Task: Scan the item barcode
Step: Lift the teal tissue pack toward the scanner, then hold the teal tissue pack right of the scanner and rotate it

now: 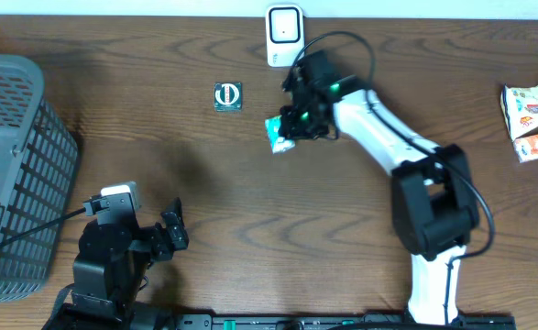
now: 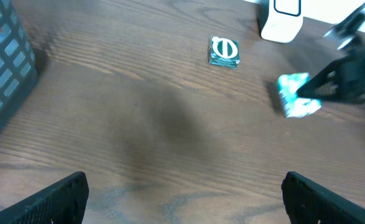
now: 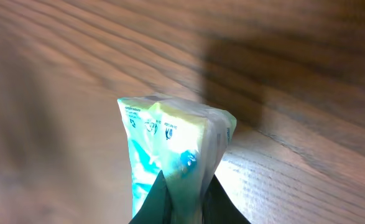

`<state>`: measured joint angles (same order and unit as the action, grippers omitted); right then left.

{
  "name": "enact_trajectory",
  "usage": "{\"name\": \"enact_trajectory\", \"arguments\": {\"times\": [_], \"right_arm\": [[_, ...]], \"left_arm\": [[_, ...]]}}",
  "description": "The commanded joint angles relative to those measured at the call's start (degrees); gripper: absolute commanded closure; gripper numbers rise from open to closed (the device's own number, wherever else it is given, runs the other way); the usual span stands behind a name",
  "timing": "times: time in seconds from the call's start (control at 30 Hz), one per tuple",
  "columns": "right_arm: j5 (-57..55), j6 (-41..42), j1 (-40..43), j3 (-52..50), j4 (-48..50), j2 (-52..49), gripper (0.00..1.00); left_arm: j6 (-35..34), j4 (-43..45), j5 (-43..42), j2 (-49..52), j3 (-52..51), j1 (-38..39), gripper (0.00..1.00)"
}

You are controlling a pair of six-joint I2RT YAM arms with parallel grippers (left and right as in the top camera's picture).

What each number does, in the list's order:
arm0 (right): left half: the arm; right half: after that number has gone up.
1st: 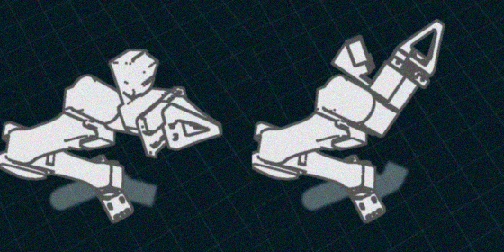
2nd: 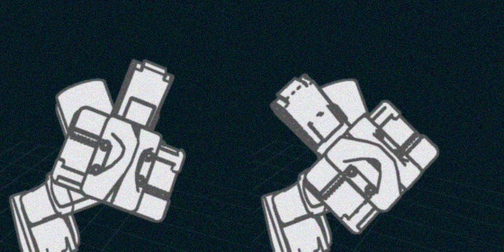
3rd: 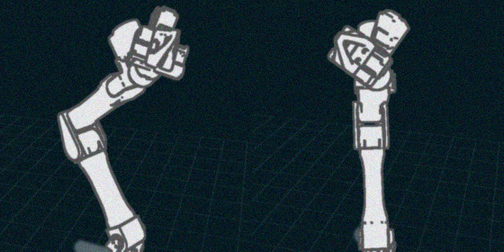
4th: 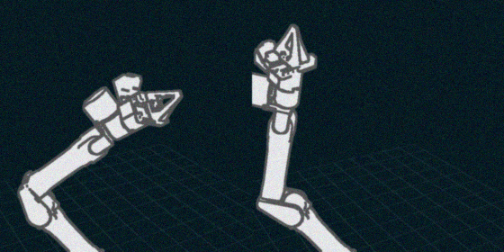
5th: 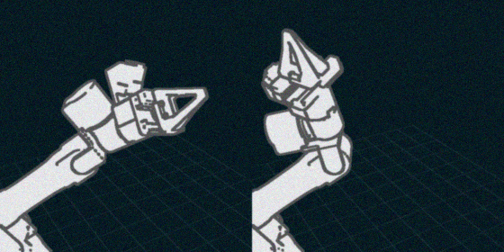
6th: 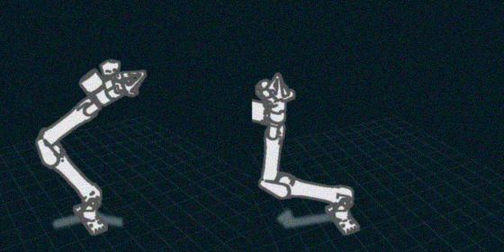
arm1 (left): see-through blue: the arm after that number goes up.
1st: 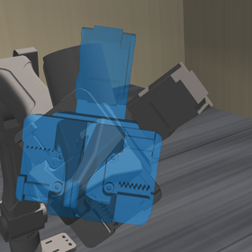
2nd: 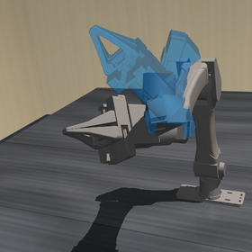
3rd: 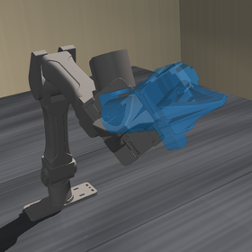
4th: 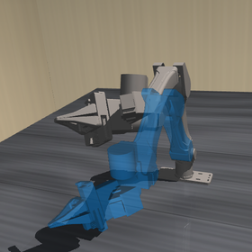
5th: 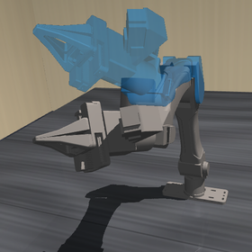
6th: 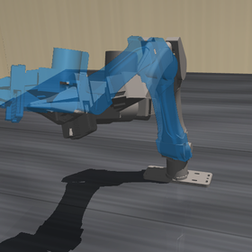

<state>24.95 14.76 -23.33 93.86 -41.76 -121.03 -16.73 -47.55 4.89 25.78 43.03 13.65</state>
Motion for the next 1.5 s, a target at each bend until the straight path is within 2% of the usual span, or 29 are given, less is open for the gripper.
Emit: {"name": "enact_trajectory", "arguments": {"times": [0.0, 0.2, 0.43, 0.6, 1.47], "right_arm": [[14.14, -5.27, 3.08, -0.22, 0.02, 3.06, 0.97], [35.36, -14.45, 7.91, -0.24, -1.38, 2.99, 0.99], [50.82, -15.10, 12.41, -0.24, -1.38, 2.95, 0.99], [63.47, -18.84, 14.75, -0.24, -1.31, 2.95, 0.99], [64.52, -18.53, 19.17, -0.24, -1.29, 2.95, 0.99]], "left_arm": [[-0.31, 0.09, 0.74, -0.09, -0.07, -0.02, 0.02], [-0.31, 0.09, 0.74, -0.09, -0.07, -0.02, 0.02], [-0.31, 0.09, 0.74, -0.09, -0.07, 0.00, 0.02], [-0.31, 0.09, 0.74, -0.09, -0.07, 0.00, 0.02], [-0.31, 0.09, 0.74, -0.09, -0.07, -0.02, 0.02]]}}
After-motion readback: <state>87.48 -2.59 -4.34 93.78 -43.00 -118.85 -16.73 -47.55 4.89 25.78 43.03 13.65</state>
